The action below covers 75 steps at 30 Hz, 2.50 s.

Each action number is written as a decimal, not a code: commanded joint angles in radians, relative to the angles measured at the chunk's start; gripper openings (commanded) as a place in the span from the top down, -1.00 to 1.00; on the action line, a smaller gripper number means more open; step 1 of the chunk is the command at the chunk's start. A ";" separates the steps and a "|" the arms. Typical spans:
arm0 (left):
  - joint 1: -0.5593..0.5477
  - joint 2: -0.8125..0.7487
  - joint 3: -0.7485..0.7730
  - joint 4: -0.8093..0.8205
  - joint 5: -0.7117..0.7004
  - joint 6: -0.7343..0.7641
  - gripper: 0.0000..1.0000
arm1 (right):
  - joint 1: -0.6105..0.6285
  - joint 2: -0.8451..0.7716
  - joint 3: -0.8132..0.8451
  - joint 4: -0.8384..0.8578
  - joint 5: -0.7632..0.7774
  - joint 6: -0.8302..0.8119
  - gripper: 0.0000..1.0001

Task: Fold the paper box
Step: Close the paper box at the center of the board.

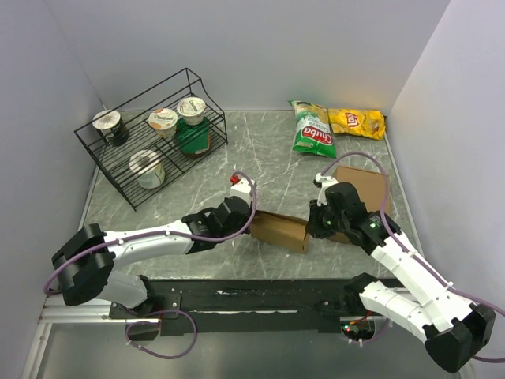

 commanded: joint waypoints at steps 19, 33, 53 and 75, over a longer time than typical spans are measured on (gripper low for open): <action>-0.102 0.070 0.031 -0.154 -0.059 -0.044 0.98 | 0.001 -0.064 -0.050 0.050 0.106 0.170 1.00; -0.111 0.064 0.017 -0.146 -0.068 -0.040 0.98 | -0.007 -0.159 -0.069 0.098 0.164 0.275 1.00; -0.111 0.085 0.055 -0.178 -0.074 -0.073 0.98 | -0.007 -0.147 -0.083 -0.106 0.140 0.232 1.00; -0.111 0.059 0.031 -0.166 -0.079 -0.080 0.98 | 0.249 -0.291 -0.293 0.017 0.399 0.617 1.00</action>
